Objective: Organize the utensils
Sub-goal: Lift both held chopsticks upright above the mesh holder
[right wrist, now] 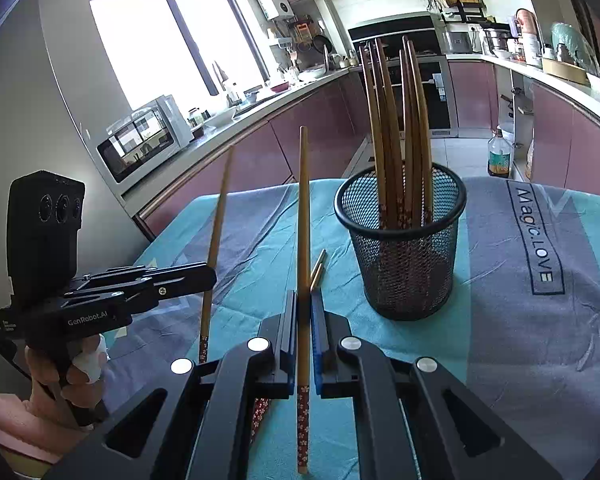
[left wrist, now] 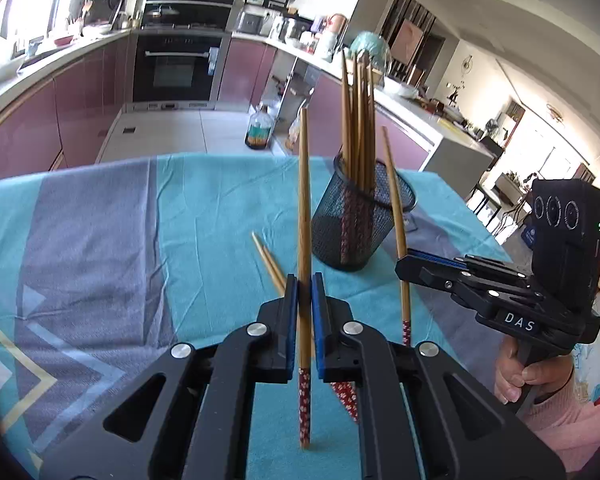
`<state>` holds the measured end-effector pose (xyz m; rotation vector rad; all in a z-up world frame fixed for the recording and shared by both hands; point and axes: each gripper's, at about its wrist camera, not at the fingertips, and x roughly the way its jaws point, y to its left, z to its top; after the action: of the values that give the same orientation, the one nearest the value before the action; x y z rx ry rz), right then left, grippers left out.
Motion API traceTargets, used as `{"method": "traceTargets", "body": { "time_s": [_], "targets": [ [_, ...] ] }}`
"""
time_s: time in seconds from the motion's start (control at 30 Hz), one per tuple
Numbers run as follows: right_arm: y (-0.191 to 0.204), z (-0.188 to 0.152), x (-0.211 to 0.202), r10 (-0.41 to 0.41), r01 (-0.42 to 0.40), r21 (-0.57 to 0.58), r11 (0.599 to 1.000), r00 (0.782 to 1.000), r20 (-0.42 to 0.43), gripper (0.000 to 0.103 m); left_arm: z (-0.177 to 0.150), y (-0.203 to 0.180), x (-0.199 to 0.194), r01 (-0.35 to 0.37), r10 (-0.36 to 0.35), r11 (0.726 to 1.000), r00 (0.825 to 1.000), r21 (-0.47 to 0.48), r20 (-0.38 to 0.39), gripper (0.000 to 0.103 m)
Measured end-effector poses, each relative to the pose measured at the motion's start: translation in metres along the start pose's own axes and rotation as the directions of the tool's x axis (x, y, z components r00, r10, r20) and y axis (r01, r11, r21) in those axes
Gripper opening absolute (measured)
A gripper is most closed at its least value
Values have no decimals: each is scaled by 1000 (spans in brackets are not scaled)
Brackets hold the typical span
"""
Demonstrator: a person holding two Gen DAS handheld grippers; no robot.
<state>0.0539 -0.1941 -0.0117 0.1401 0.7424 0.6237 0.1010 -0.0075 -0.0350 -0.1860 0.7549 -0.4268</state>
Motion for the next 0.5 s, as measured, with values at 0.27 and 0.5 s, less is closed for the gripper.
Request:
{"method": "traceTargets", "body": {
  "time_s": [0.27, 0.5],
  "targets": [
    [-7, 15, -31, -13, 12, 3, 1000, 995, 101, 5, 19, -13, -35, 66, -68, 998, 992, 24, 102, 8],
    [-14, 34, -52, -33, 35, -10, 999, 985, 171, 5, 50, -26, -41, 83, -89, 996, 983, 46, 162, 8]
  ]
}}
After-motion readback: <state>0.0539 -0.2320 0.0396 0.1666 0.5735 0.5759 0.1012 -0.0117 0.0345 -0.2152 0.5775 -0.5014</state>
